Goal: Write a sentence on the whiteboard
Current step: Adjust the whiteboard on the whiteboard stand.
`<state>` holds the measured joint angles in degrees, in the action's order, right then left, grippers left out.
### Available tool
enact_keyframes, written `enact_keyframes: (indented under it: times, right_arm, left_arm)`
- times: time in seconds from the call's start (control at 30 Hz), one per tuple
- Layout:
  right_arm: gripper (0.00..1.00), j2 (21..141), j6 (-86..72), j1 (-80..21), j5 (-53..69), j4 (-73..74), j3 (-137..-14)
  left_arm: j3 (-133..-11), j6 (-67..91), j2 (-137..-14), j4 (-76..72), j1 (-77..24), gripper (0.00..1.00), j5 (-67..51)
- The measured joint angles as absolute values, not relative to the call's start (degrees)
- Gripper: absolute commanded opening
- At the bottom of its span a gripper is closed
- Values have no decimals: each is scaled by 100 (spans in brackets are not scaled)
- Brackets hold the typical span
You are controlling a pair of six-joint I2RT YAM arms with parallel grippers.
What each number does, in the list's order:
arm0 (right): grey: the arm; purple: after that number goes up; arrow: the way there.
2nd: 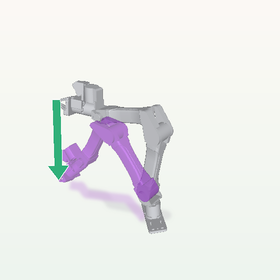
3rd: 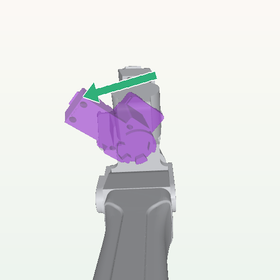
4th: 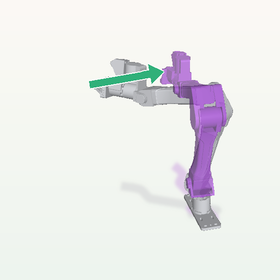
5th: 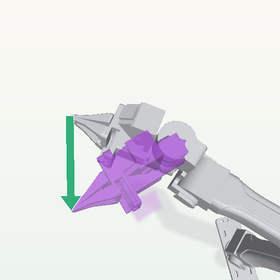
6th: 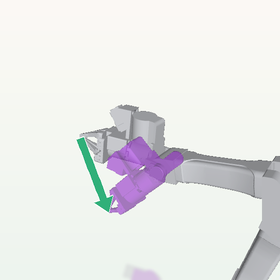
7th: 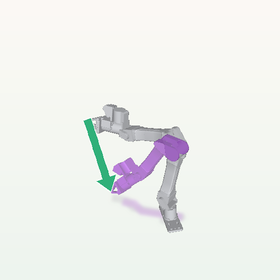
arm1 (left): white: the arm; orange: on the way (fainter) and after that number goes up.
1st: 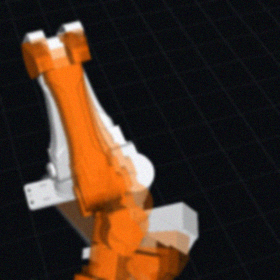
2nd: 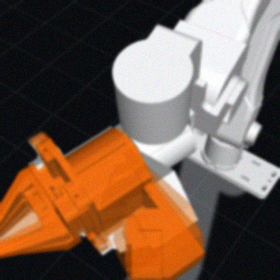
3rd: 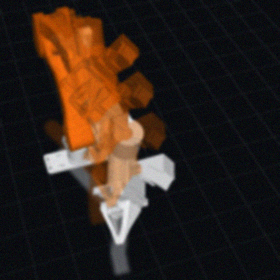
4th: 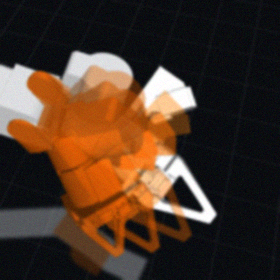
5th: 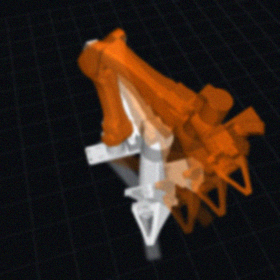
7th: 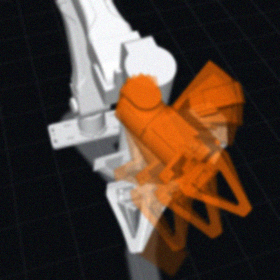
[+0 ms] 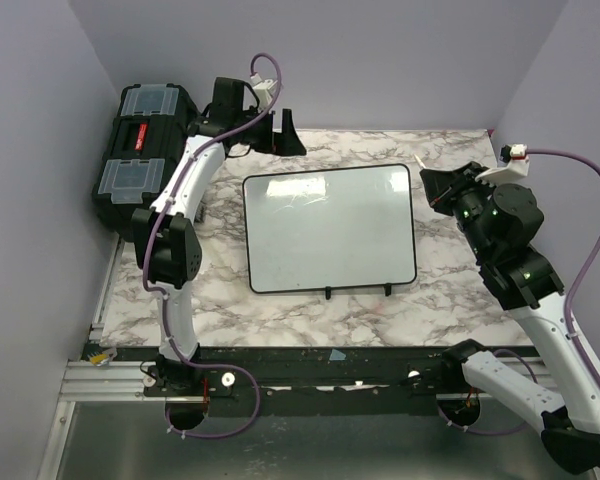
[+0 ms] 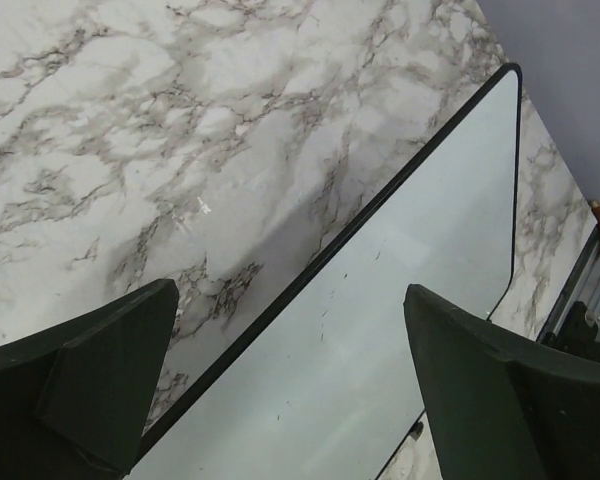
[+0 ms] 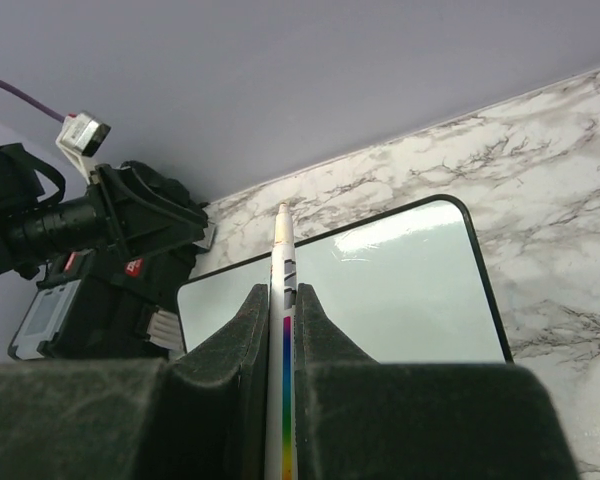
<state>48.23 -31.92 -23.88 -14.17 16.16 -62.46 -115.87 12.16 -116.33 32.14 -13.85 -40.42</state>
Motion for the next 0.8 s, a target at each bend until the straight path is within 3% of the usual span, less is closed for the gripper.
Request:
enact_keyframes:
  times: [0.27,0.5,0.8]
  right_arm:
    - [1,4838,-3197,-2388,-1404,1625,-6243]
    - [1,4847,-3194,-2388,-1363,1645,-6243]
    - [1,4888,-3203,-2388,-1319,1645,-6243]
  left_arm:
    - [-12033,489,-12298,4051,-1468,95,-4641]
    - [-12086,14,-12462,4532,-1463,73,-4998]
    - [-12213,-419,-12486,4825,-1431,57,-5216]
